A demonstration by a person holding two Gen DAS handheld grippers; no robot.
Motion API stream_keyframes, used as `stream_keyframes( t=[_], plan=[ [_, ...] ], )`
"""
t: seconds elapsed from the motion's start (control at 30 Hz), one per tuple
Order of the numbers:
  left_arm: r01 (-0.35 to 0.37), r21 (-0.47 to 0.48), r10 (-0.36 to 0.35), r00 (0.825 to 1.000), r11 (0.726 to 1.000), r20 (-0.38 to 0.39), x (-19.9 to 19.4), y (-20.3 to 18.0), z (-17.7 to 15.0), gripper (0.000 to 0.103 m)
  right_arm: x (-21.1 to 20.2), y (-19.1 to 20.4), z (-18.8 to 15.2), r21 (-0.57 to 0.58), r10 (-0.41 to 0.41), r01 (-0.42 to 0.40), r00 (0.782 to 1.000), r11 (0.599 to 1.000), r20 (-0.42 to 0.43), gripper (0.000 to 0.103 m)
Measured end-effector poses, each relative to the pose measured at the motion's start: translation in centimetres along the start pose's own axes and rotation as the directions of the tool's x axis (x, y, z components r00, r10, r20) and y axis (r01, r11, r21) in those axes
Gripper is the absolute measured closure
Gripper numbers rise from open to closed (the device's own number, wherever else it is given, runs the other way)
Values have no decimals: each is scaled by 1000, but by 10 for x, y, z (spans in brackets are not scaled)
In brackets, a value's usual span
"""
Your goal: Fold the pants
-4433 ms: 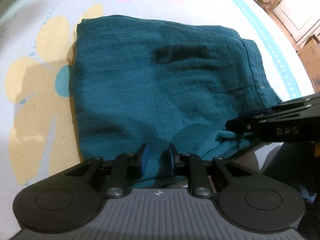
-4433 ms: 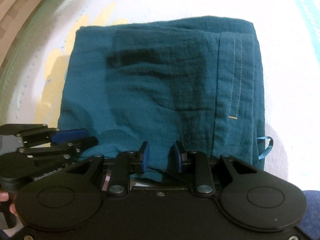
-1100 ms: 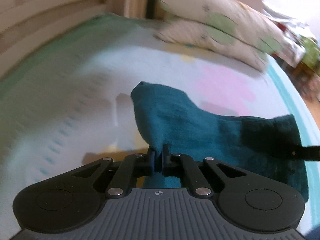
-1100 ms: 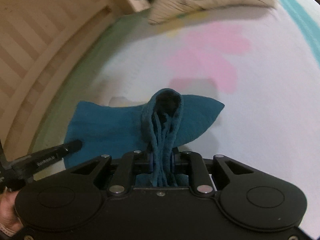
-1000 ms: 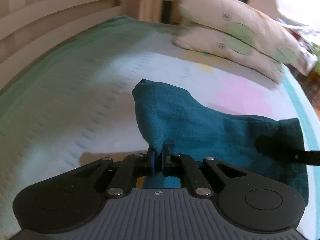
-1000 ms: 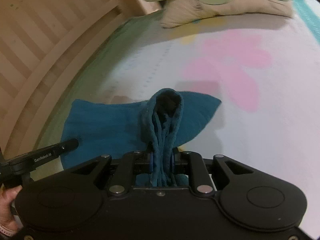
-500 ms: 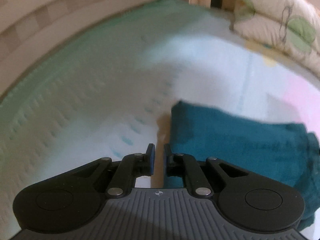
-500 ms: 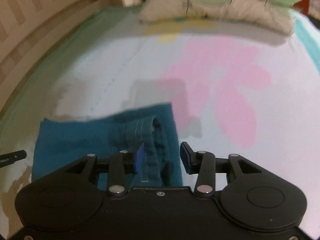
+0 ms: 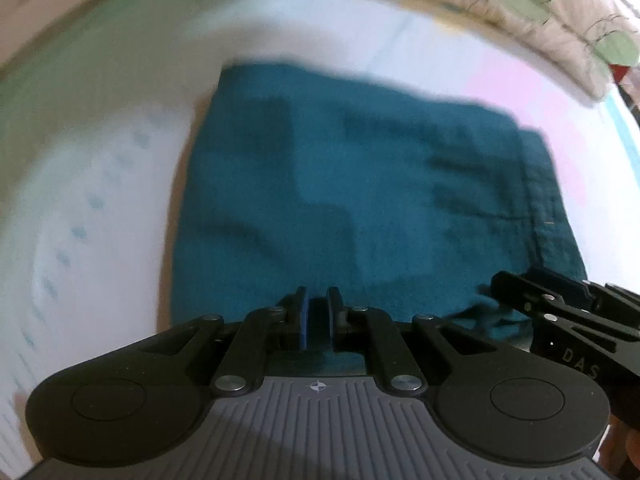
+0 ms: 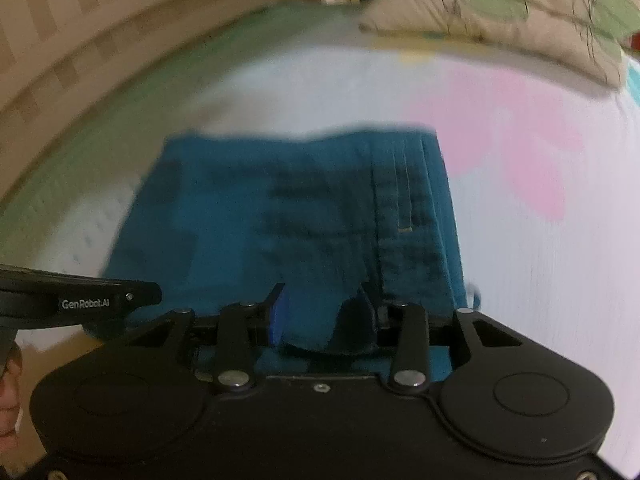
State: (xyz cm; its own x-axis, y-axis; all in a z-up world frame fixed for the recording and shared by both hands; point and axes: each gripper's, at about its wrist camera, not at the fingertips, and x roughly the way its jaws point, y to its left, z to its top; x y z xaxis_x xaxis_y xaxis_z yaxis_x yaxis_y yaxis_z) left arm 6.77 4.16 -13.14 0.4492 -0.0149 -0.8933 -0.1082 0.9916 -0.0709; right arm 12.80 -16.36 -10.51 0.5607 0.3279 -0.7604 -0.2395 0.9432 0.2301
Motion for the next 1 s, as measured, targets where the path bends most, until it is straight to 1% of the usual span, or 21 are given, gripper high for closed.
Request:
stream_keyframes(
  t=[0.07,0.1,0.17,0.23,0.27,0.33,0.4,0.47,0.57,0.6,0.7,0.8,0.9,1.0],
  plan=[
    [-17,15,17,999,1000,38,2,-2,-9,93,1,-2,-8,-2,7,-7,1000,1000,-9,58],
    [-31,37,29,999,999,43,2,-6,-8,93,0,-2,-7,-8,6,-6,1000,1000,-1,58],
    [-37,51,33,997,998,64,-4,-8,-6,93,-4,-3,-1,-9,8,-8,1000,1000,16,57],
    [-29,33,26,995,999,93,-14,-5,-7,93,-18,-4,5,8,26,-26,998,1000,54,56],
    [-27,18,25,993,999,114,-21,-2,-8,93,-28,-3,6,13,31,-33,996,999,80,54],
    [-30,-2,30,986,1000,164,-37,1,-13,93,-47,-1,5,15,26,-28,992,1000,123,53],
    [-39,4,37,978,999,206,-51,1,-16,93,-62,-1,1,26,26,-31,989,999,146,50],
    [-44,23,37,970,999,240,-65,-2,-24,93,-74,-2,-6,60,44,-53,988,997,148,42],
    [-40,43,27,961,998,274,-85,-8,-40,93,-84,0,-24,97,30,-42,992,994,122,42],
    [-39,50,24,961,998,274,-86,-11,-41,93,-89,0,-29,104,33,-46,992,994,118,42],
    [-32,77,10,962,997,271,-97,-18,-57,93,-101,1,-43,120,30,-45,992,992,123,42],
    [-45,87,20,963,995,268,-105,-23,-68,92,-118,4,-52,127,19,-35,992,991,128,42],
    [-16,81,-4,970,997,243,-111,-26,-79,92,-126,8,-54,120,9,-24,992,992,128,42],
    [-16,77,-2,975,997,222,-113,-29,-87,92,-130,11,-56,120,14,-30,992,992,128,42]
  ],
)
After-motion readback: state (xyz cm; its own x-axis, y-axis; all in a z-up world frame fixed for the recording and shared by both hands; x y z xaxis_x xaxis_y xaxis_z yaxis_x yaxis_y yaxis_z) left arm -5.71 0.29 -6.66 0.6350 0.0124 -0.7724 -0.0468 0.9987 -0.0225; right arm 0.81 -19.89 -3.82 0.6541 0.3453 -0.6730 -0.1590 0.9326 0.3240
